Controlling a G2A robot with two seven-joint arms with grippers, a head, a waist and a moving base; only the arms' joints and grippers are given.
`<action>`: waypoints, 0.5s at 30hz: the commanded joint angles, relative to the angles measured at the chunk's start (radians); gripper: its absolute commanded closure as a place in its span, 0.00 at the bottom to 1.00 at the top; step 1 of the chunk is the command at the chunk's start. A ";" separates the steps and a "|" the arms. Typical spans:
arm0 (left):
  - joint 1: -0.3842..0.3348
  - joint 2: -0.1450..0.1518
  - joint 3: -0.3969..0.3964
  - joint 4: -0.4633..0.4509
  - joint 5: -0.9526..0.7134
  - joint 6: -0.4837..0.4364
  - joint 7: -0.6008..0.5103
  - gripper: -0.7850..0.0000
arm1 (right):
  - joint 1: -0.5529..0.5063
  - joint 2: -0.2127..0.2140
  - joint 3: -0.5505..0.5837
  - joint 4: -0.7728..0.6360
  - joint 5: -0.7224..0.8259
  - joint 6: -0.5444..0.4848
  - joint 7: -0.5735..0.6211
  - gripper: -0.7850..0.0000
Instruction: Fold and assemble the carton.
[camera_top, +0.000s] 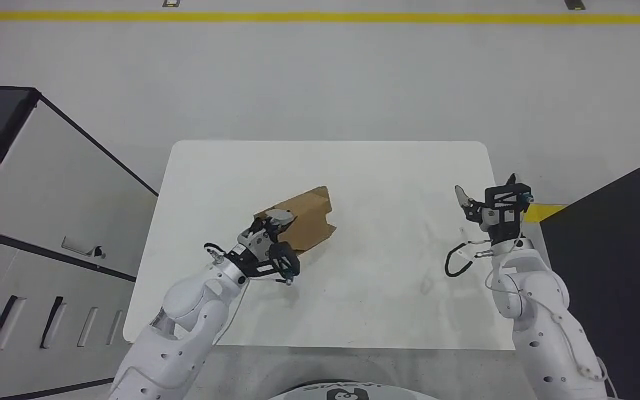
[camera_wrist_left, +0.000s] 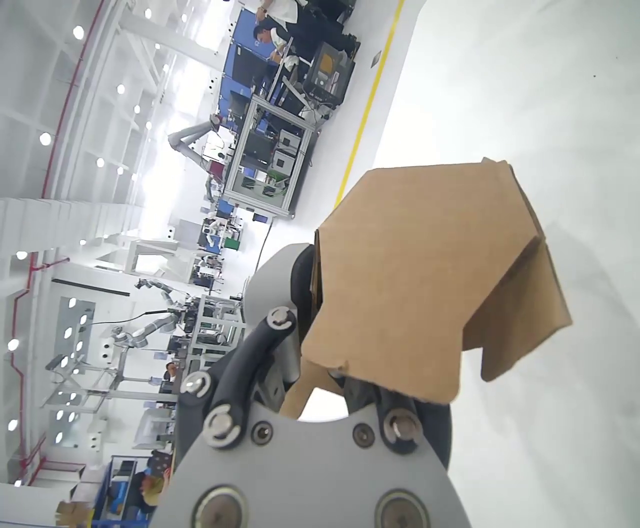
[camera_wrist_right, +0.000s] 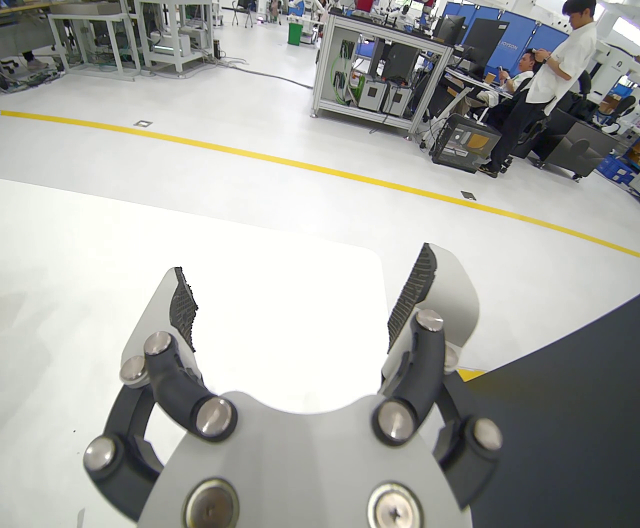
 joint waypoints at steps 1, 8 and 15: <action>-0.006 0.002 -0.001 -0.003 0.034 0.003 0.000 1.00 | 0.001 0.000 0.000 -0.001 0.002 -0.003 -0.001 0.00; -0.010 0.012 -0.012 -0.034 0.135 0.025 0.076 1.00 | 0.005 0.023 0.066 0.000 0.002 -0.340 0.029 0.00; -0.027 0.017 -0.013 -0.069 0.130 -0.037 0.128 1.00 | 0.005 0.051 0.144 0.015 -0.005 -0.670 0.055 0.00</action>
